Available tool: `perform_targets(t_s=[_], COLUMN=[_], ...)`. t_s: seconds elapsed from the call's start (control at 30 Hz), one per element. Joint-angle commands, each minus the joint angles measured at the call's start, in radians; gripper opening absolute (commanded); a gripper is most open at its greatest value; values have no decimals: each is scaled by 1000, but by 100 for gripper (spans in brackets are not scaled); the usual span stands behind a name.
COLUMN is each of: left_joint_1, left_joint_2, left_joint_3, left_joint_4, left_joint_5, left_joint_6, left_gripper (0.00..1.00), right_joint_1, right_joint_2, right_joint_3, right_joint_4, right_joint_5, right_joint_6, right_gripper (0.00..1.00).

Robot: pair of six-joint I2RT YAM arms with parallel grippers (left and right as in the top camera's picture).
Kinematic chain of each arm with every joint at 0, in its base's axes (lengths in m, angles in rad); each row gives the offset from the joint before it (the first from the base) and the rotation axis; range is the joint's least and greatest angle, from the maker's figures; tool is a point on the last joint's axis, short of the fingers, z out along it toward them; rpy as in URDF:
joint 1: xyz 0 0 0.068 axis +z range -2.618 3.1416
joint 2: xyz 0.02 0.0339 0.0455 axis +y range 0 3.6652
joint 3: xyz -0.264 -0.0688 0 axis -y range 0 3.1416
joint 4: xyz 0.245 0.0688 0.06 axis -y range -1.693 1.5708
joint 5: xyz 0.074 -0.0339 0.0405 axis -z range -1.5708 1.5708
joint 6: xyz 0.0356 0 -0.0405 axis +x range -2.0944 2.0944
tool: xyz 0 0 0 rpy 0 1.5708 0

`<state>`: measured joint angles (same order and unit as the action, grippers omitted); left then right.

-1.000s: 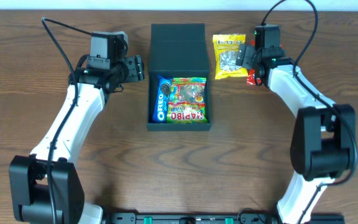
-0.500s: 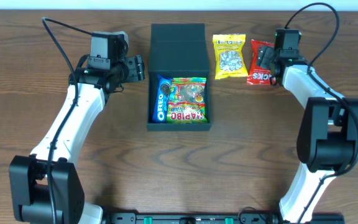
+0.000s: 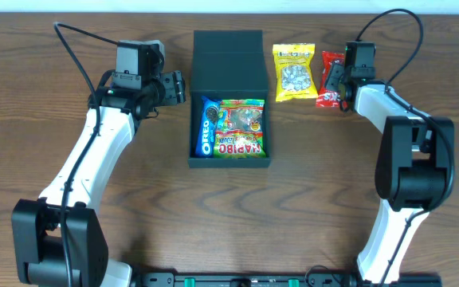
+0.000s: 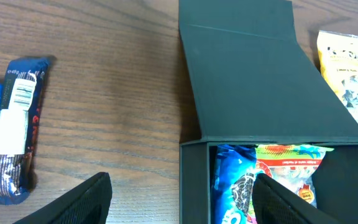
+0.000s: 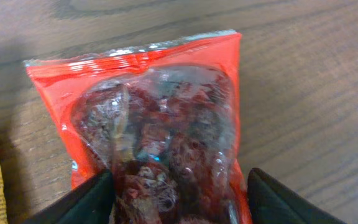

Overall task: Pack container
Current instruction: 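Grasp the red Hacks bag with the right gripper and lift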

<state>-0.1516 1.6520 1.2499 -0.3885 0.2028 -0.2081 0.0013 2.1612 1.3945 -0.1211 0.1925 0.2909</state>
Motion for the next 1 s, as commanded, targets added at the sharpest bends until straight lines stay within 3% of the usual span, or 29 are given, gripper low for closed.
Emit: perform_targets(t_s=[0.0,0.1,0.17,0.3,0.47,0.77,0.97], left_joint_1=[3,3,4,9,22,87,142], left_joint_2=[-18,-18,-18,-21,-45,-74,-78], left_joint_3=[23,23,23,23,23,23,23], left_joint_4=[1,1,1,2,9,47,69], left_joint_5=[-6,-7,-7,-9,-117,-140,-140], left_joint_6=[14,14,16,55,82,100,100], left_gripper=[73,73,73,74,77,78,78], right_joint_1=[7,7,6,7,29,152,258], right_joint_2=[42,42,38,0,-135,-359,-411], right_joint_3=[6,6,6,6,6,6,6], right_joint_4=[-17,-21,-34,-56,-55,-55,-63], right_joint_5=[9,8,3,-40,-48,-77,-242], right_joint_6=[9,39,55,53,0,-239,-314], right_gripper=[44,28,27,13,1,1,1])
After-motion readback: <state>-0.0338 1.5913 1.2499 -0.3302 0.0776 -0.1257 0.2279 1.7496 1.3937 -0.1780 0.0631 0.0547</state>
